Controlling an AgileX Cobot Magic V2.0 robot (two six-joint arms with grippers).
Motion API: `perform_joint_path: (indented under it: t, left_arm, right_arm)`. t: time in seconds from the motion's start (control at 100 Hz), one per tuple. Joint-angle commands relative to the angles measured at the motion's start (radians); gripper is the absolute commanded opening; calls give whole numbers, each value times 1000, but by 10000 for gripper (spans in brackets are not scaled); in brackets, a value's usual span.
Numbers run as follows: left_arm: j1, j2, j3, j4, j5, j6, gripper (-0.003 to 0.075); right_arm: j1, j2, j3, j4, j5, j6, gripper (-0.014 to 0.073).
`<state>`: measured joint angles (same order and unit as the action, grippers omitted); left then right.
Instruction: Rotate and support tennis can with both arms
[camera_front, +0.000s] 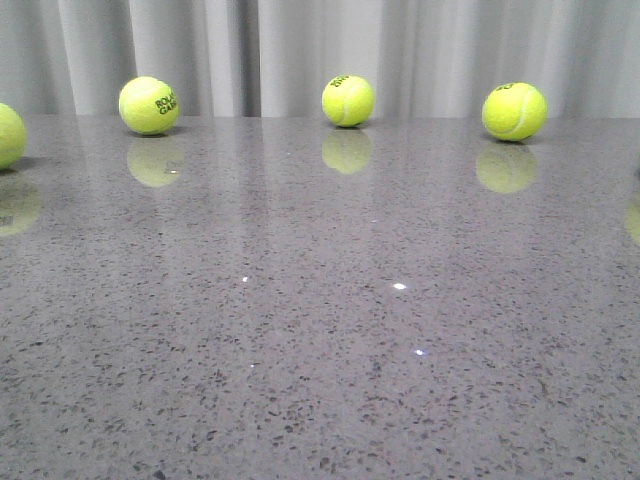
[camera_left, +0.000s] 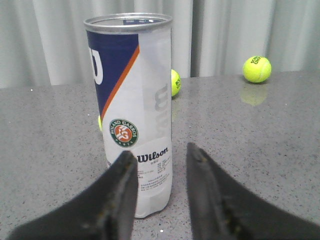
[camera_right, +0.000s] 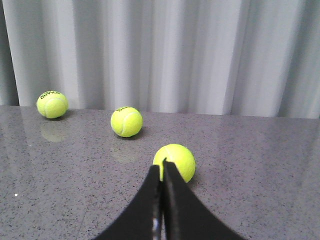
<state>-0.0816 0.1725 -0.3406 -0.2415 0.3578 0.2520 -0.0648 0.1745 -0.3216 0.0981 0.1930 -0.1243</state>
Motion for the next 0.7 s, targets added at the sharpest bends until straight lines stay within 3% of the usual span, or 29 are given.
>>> perform_joint_path:
  t: [0.0, 0.02, 0.69]
  left_arm:
    - [-7, 10, -26, -19, -104, -10, 8]
    - [-7, 10, -26, -19, -109, -10, -24]
    - [-7, 10, -26, -19, -112, -10, -21]
  right_arm:
    - [-5, 13, -27, -5, -84, 0, -68]
    - [-5, 13, -27, -5, -84, 0, -68]
    - [-5, 13, -27, -5, -84, 0, -68]
